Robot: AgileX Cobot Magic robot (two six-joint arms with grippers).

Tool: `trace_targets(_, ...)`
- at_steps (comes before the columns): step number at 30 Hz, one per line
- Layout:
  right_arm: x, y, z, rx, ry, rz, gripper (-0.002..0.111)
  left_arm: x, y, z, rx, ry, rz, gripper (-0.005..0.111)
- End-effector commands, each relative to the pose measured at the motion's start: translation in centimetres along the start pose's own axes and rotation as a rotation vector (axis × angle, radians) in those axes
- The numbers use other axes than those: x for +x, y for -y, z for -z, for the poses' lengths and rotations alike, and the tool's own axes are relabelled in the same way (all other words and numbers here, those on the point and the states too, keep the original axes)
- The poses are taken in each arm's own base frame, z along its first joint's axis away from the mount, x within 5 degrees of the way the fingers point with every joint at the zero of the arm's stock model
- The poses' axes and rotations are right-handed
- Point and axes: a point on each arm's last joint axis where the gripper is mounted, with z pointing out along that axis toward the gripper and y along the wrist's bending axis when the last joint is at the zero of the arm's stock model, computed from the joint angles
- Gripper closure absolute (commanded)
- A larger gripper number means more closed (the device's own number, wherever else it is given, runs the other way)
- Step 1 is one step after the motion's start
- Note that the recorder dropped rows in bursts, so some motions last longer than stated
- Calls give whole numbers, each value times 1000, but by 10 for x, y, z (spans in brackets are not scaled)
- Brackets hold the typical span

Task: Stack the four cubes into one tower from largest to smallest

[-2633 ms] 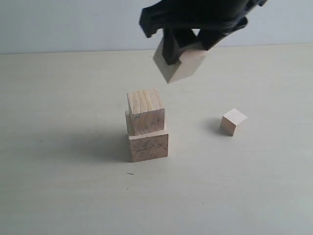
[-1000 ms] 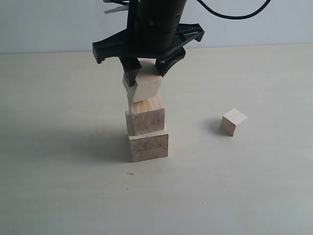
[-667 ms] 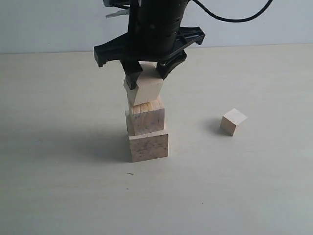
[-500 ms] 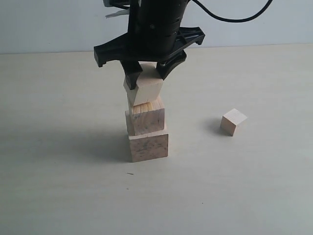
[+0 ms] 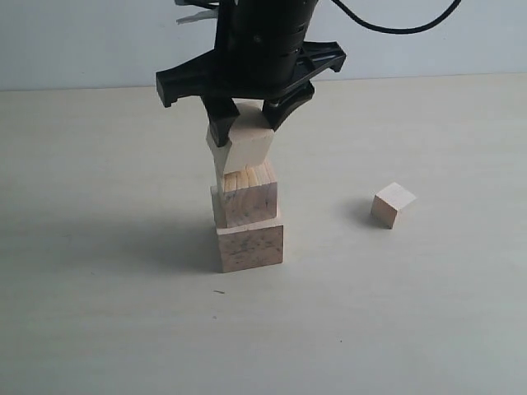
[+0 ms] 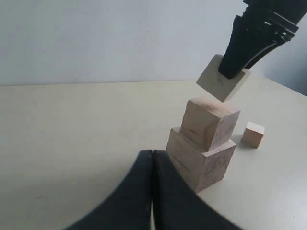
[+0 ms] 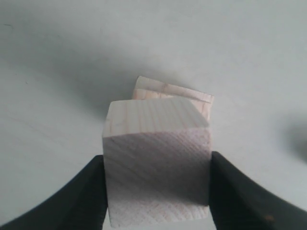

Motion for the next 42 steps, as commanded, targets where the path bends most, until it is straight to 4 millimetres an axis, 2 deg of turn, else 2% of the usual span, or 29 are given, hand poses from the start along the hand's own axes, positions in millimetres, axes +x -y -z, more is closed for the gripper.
trace_targets(1,1,3,17,0,47,-2,101,0,0,0,-1,7,0,107)
trace_targets(11,1,4,22,-2,59,-25,101,0,0,0,-1,7,0,107)
trace_targets(19,10,7,8,19,4,-24,101,0,0,0,-1,7,0,107)
trace_targets(35,9,7,7,22,3,-23,101,0,0,0,-1,7,0,107)
trace_targets(42,8,5,-7,19,-31,-27,101,0,0,0,-1,7,0,107)
